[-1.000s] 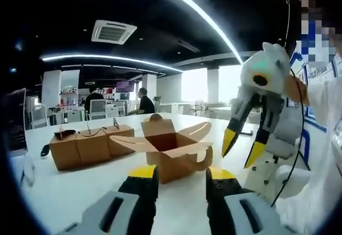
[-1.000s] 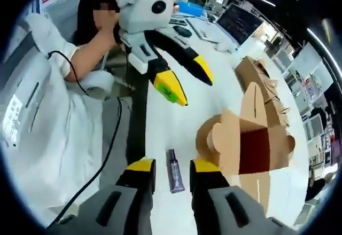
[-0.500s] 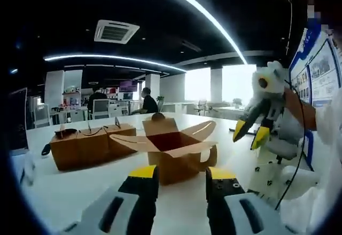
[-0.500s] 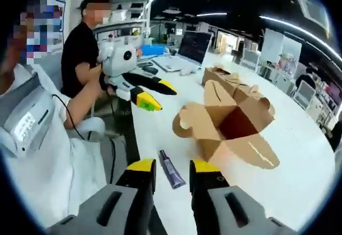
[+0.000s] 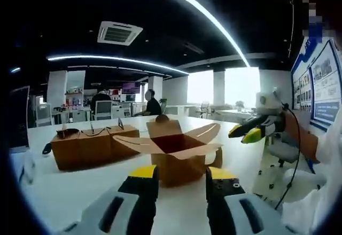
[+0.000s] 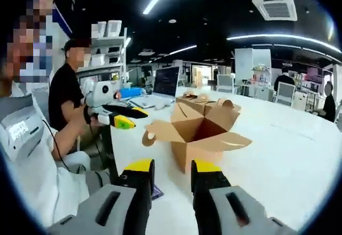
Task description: Pick up one paper box from the group, open the paper box, and remove the item inside
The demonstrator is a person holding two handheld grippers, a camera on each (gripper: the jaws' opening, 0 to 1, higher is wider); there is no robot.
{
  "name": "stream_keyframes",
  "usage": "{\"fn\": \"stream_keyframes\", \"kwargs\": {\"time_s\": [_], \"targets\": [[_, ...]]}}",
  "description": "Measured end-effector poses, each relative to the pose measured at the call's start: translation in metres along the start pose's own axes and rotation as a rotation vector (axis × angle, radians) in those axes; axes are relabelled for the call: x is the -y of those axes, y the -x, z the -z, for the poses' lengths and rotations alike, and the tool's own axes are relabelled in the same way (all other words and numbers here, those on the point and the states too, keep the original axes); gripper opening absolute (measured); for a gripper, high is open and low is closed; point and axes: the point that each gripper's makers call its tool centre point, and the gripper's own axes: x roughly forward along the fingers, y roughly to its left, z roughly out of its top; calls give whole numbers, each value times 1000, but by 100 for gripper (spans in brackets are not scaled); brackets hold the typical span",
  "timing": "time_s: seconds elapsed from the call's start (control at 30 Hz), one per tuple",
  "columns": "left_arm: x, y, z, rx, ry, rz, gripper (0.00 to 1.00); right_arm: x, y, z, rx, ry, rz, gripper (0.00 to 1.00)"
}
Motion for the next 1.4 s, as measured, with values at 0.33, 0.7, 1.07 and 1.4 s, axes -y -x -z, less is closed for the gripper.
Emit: {"fn": "stream_keyframes", "kwargs": {"time_s": [0.33, 0.7, 1.07, 1.4], "targets": [[-10, -42, 28, -68, -35, 39, 37, 3, -37, 29, -35, -22, 25, 29], [-11, -63, 37, -82, -22, 70, 37, 28, -63, 29, -18, -11, 99, 28], [-15, -79, 52, -153, -126, 45, 38, 37, -72, 34, -33, 6, 109, 28], [-20, -87, 46, -77, -28, 54, 31, 39, -77, 33, -35, 12, 106, 27]]}}
